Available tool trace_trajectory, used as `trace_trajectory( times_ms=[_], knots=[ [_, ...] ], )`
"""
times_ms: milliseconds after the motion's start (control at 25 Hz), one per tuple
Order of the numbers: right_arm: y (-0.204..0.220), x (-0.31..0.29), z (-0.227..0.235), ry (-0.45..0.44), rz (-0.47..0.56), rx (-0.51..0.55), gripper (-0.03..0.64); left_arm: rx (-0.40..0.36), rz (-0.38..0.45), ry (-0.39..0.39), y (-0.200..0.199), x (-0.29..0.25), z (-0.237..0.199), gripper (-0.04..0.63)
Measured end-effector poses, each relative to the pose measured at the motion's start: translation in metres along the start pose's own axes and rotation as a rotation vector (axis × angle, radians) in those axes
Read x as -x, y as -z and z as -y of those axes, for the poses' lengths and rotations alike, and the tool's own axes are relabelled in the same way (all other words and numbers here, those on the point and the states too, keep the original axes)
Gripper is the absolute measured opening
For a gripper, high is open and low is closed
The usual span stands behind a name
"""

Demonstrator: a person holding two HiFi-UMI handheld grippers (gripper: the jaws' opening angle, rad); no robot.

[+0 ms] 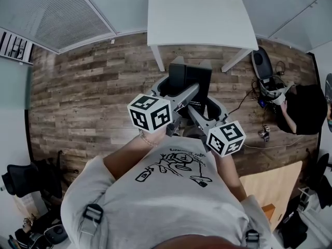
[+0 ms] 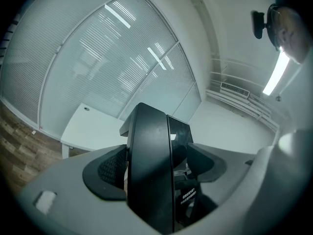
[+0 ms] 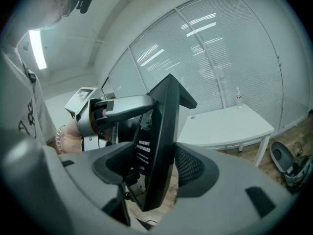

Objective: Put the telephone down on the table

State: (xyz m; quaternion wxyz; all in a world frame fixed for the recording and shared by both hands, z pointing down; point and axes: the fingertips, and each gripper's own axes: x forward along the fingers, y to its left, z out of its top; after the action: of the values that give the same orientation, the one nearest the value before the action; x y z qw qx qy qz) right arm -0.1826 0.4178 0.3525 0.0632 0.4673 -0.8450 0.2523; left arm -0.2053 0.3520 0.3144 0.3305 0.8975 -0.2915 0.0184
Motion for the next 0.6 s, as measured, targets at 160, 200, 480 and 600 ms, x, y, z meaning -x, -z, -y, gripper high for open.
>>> trace_trajectory(
  times_ms=[160,200,480,600],
  knots=[
    [-0.008,-0.005,0.022,-0.001,-0.002,-0.005,0.249,0.003,-0.003,-0.003,-0.006,-0.023,-0.004,0.36],
    [-0.011,-0.006,0.029,-0.002,-0.002,-0.006,0.249,0.002,-0.004,-0.004,-0.008,-0.03,-0.004,0.36],
    [-0.037,-0.012,0.082,-0.016,-0.001,-0.005,0.249,0.002,0.001,-0.017,-0.025,-0.086,-0.005,0.36],
    [-0.049,-0.011,0.107,-0.022,0.002,-0.006,0.249,0.0,0.002,-0.022,-0.032,-0.112,-0.002,0.36]
  ],
)
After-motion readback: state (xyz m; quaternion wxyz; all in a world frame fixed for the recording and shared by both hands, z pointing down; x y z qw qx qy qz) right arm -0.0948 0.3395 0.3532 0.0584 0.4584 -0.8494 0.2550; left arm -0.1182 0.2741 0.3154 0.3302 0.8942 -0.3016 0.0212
